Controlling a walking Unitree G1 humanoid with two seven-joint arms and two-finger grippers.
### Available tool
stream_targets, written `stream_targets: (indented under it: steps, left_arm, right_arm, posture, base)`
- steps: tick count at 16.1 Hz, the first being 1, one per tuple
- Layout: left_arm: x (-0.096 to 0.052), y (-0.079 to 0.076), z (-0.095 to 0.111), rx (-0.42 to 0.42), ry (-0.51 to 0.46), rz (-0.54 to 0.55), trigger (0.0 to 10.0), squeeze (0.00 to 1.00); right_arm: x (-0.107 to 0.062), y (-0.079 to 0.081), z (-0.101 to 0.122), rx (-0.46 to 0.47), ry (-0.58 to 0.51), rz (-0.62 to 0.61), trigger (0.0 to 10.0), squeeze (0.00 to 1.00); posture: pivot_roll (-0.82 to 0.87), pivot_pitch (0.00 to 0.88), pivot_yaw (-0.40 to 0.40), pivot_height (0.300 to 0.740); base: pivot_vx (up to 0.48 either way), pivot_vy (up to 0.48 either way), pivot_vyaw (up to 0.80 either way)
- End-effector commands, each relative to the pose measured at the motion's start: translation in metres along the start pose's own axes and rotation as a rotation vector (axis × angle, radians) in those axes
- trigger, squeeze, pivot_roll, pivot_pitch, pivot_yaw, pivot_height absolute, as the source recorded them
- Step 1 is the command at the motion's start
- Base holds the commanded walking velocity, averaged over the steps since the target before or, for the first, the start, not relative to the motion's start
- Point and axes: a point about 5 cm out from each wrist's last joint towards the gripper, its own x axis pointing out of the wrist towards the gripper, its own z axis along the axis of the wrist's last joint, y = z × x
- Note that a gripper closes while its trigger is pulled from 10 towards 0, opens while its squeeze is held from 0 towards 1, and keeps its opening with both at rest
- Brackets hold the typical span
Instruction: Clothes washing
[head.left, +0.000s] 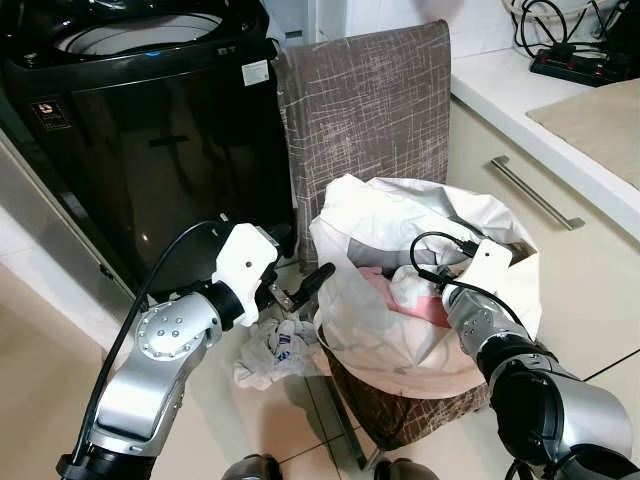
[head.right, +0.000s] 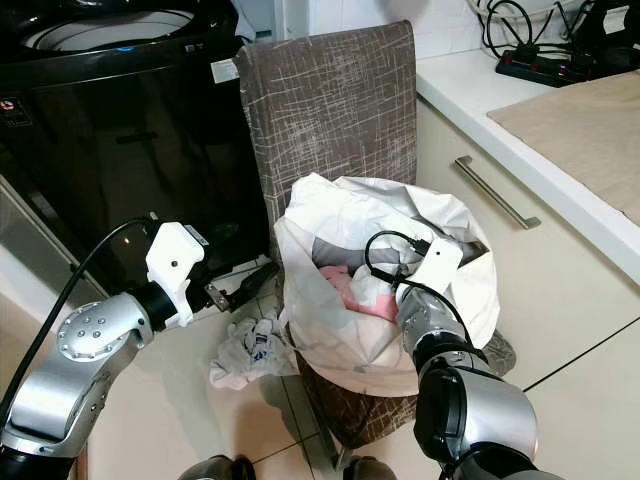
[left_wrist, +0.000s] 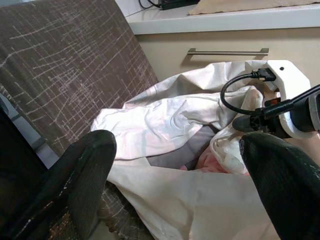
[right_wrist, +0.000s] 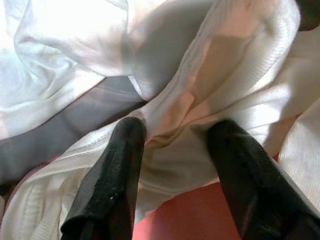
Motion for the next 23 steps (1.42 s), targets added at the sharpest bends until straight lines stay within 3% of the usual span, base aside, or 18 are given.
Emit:
stream_targets:
  steps: [1,3,5,10,12,14,15,17,19,20,23]
  left_arm:
    - [0.003,0.000,0.007,0.017,-0.019,-0.018,10.0,0.00]
    - [0.004,0.001,0.008,0.016,-0.021,-0.020,10.0,0.00]
    - [0.006,0.002,0.008,0.014,-0.025,-0.016,10.0,0.00]
    - [0.011,0.004,0.007,-0.016,-0.047,0.015,10.0,0.00]
    - [0.014,0.002,0.007,-0.024,-0.058,0.021,10.0,0.00]
    - [0.017,0.001,0.007,-0.032,-0.067,0.025,10.0,0.00]
    - [0.018,0.001,0.007,-0.034,-0.068,0.025,10.0,0.00]
    - [0.020,0.001,0.007,-0.035,-0.071,0.020,10.0,0.00]
    - [0.022,0.001,0.006,-0.043,-0.070,0.017,10.0,0.00]
    - [0.022,0.001,0.006,-0.047,-0.068,0.017,10.0,0.00]
    - [0.021,0.006,0.002,-0.029,-0.048,0.050,10.0,0.00]
  right_arm:
    - [0.000,0.004,0.002,-0.013,-0.004,0.017,0.0,0.00]
    - [0.000,0.009,0.005,-0.022,-0.024,0.052,0.0,0.00]
    - [-0.002,0.024,0.012,-0.125,-0.075,0.127,0.0,0.00]
    - [-0.008,0.053,0.041,-0.234,-0.226,0.273,0.0,0.00]
    - [-0.013,0.064,0.058,-0.232,-0.304,0.338,0.0,0.00]
    - [-0.012,0.061,0.063,-0.187,-0.290,0.306,0.0,0.00]
    - [-0.010,0.054,0.063,-0.167,-0.280,0.260,10.0,1.00]
    - [-0.008,0.044,0.063,-0.264,-0.289,0.196,10.0,1.00]
    - [-0.007,0.034,0.076,-0.513,-0.319,0.143,10.0,1.00]
    - [-0.006,0.026,0.081,-0.584,-0.317,0.126,10.0,1.00]
    - [-0.004,0.012,0.082,-0.570,-0.298,0.084,10.0,1.00]
  posture:
    - [-0.01,0.097,0.048,0.740]
    - [-0.01,0.093,0.052,0.740]
    - [-0.01,0.080,0.053,0.740]
    - [-0.04,0.041,0.029,0.740]
    - [-0.04,0.027,0.020,0.740]
    - [-0.06,0.018,0.016,0.740]
    - [-0.06,0.017,0.018,0.740]
    - [-0.07,0.018,0.024,0.740]
    - [-0.07,0.021,0.027,0.740]
    - [-0.07,0.023,0.026,0.740]
    - [-0.07,0.023,0.026,0.740]
  base:
    - [0.000,0.000,0.00]
    - [0.000,0.000,0.00]
    - [0.000,0.000,0.00]
    - [0.000,0.000,0.00]
    - [0.000,0.000,0.00]
    - [0.000,0.000,0.00]
    - [0.000,0.000,0.00]
    - [0.000,0.000,0.00]
    - [0.000,0.000,0.00]
    - [0.000,0.000,0.00]
    - [0.000,0.000,0.00]
